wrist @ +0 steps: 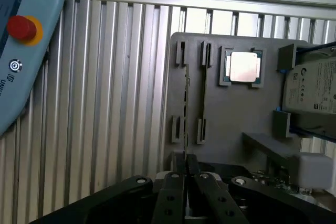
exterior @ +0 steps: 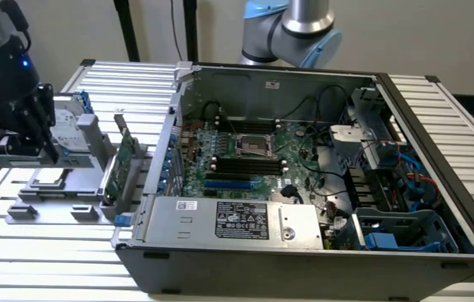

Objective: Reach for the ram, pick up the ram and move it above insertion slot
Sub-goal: 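Pick up the ram and move it above insertion slot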

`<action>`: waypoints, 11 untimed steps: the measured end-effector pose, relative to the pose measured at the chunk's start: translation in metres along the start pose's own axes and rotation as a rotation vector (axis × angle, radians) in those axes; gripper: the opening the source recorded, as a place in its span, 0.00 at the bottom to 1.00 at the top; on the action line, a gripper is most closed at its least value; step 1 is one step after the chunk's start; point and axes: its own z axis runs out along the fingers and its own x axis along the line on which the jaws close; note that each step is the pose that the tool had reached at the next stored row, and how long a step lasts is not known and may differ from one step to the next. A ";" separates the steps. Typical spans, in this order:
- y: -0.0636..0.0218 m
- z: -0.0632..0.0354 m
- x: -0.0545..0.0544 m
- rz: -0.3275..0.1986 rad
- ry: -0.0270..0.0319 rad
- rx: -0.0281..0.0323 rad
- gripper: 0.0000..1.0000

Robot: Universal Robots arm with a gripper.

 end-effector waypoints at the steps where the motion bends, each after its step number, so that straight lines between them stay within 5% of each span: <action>1: -0.0033 -0.0045 0.000 -0.001 -0.0007 -0.0004 0.13; 11: -0.0369 -0.0477 0.002 -0.005 -0.0063 -0.0055 0.13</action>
